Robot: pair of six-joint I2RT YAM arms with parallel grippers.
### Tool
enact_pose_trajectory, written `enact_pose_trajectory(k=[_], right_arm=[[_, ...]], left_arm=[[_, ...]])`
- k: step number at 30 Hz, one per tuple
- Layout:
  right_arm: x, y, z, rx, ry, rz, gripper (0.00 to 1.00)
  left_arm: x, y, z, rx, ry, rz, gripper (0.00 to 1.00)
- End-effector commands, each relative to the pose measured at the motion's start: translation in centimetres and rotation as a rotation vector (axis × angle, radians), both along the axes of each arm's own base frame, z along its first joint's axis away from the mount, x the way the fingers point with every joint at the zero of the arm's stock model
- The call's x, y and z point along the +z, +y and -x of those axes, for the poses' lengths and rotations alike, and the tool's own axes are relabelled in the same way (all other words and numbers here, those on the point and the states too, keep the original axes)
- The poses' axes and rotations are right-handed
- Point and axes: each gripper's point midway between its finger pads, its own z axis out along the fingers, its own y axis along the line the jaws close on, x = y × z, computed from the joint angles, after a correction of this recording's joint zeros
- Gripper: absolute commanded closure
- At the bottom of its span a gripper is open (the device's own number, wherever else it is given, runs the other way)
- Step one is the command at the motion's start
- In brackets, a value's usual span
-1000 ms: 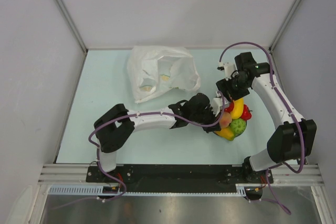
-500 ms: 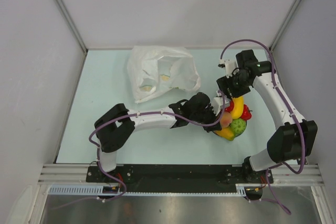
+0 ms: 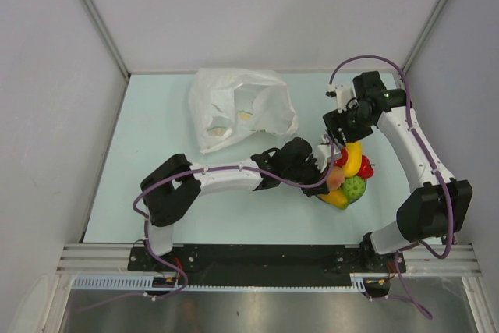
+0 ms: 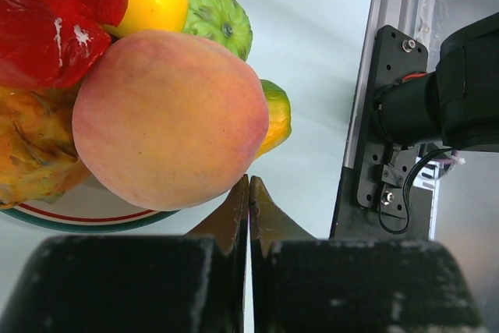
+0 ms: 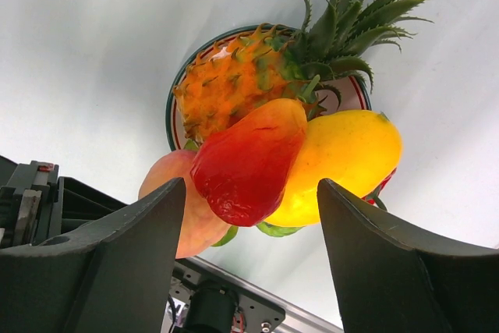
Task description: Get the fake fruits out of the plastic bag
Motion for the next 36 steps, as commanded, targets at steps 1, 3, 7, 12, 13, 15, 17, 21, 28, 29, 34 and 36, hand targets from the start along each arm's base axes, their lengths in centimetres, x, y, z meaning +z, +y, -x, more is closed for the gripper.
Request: enact_pose_trajectory(k=[1, 3, 7, 12, 13, 15, 17, 21, 28, 29, 34, 36], right_arm=[[1.5, 0.0, -0.9, -0.006, -0.046, -0.018, 0.27], [1.4, 0.0, -0.9, -0.008, -0.046, -0.018, 0.27], [1.4, -0.1, -1.0, -0.011, -0.047, -0.019, 0.27], [1.7, -0.3, -1.2, -0.017, -0.059, -0.014, 0.26], [1.7, -0.5, -1.3, -0.027, -0.063, -0.009, 0.25], [2.0, -1.1, -1.7, -0.057, -0.078, -0.008, 0.24], [2.8, -2.3, -2.9, -0.143, -0.108, -0.034, 0.23], [4.9, -6.6, -5.3, -0.377, -0.183, -0.099, 0.01], [7.6, -14.2, -7.9, -0.751, -0.311, -0.152, 0.00], [7.6, -15.2, -8.1, -0.811, -0.327, -0.127, 0.00], [8.1, -19.4, -6.6, -1.074, -0.396, -0.040, 0.00], [8.7, -19.5, -6.0, -1.083, -0.421, -0.034, 0.00]], left_arm=[[2.4, -0.9, -0.3, -0.030, -0.025, 0.062, 1.00], [2.4, -0.9, -0.2, -0.034, -0.026, 0.061, 1.00], [2.5, -0.8, 0.0, -0.047, -0.024, 0.064, 1.00], [2.9, -0.2, 0.6, -0.071, -0.023, 0.058, 1.00], [3.0, 0.1, 0.9, -0.090, -0.036, 0.059, 1.00], [3.9, 1.4, 1.2, -0.104, -0.057, 0.051, 1.00], [4.5, 3.0, 0.9, -0.108, -0.107, 0.036, 1.00], [7.2, 6.4, -0.5, -0.081, -0.222, 0.016, 1.00], [13.6, 13.4, -5.9, 0.124, -0.347, -0.023, 0.00], [14.7, 15.4, -7.3, 0.186, -0.352, -0.032, 0.00], [21.0, 21.4, -13.8, 0.457, -0.527, 0.012, 0.00], [23.2, 24.5, -16.0, 0.585, -0.607, 0.020, 0.00]])
